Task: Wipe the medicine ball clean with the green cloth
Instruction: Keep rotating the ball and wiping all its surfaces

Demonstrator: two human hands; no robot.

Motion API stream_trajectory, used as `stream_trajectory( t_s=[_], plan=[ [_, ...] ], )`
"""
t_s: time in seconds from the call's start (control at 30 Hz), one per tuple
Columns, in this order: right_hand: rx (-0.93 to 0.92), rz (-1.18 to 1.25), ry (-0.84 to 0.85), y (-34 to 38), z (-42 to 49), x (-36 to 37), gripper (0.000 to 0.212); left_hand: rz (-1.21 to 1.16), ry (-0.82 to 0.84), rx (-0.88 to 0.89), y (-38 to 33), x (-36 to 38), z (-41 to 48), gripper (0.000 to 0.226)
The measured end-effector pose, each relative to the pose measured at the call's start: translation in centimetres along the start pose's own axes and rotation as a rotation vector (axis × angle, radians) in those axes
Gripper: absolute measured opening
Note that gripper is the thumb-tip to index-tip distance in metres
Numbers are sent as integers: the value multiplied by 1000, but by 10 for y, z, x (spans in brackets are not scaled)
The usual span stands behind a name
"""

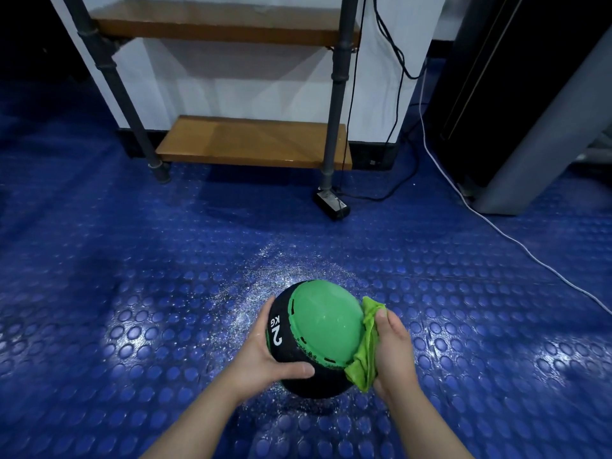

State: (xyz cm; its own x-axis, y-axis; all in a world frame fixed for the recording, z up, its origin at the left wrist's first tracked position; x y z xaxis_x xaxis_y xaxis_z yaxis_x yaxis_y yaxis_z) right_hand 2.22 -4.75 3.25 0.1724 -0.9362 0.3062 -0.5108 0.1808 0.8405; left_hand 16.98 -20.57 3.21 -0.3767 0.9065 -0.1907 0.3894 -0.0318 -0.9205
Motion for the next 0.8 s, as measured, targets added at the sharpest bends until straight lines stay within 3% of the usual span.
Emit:
stream_trajectory(
  t_s=[0.13, 0.2, 0.3, 0.4, 0.47, 0.57, 0.63, 0.7, 0.8],
  plan=[
    [-49, -100, 20, -3, -5, -8, 33, 271, 48, -11, -9, -4, 7, 146],
    [-62, -129, 49, 1, -8, -6, 32, 476, -2, -1, -21, -2, 6, 153],
    [-121, -229, 69, 18, -11, -1, 31, 573, -105, -20, -29, 2, 1, 163],
    [-357, -400, 94, 52, -12, 17, 25, 592, -151, -14, -28, 0, -1, 165],
    [-557, -525, 203, 72, -20, 46, 29, 625, -181, -15, -30, 0, -2, 166],
    [-711, -893, 485, 62, -42, 101, 41, 656, -209, -4, -36, 7, -4, 167],
    [-766, -1229, 563, 39, -49, 116, 53, 676, -214, 5, -38, 10, -4, 166],
    [-721, -1350, 553, 32, -42, 116, 55, 678, -209, 11, -39, 13, -4, 164],
    [-580, -1291, 503, 39, -14, 114, 36, 667, -223, 12, -39, 15, -6, 164]
  ],
)
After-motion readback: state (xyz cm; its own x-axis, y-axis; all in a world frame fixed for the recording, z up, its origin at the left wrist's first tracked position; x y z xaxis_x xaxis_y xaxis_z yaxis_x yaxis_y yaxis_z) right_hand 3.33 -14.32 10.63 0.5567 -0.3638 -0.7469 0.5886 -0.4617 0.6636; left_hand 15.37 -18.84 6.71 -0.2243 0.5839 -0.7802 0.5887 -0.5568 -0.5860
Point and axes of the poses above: each hand's wrist, its own z-axis towards the middle knuckle, its own x-axis out of the palm, y = z × x, the point moved 8 cm from there along z, towards the middle knuckle, and after that the axes turned 13 degrees about z, right-handed, at the moved point
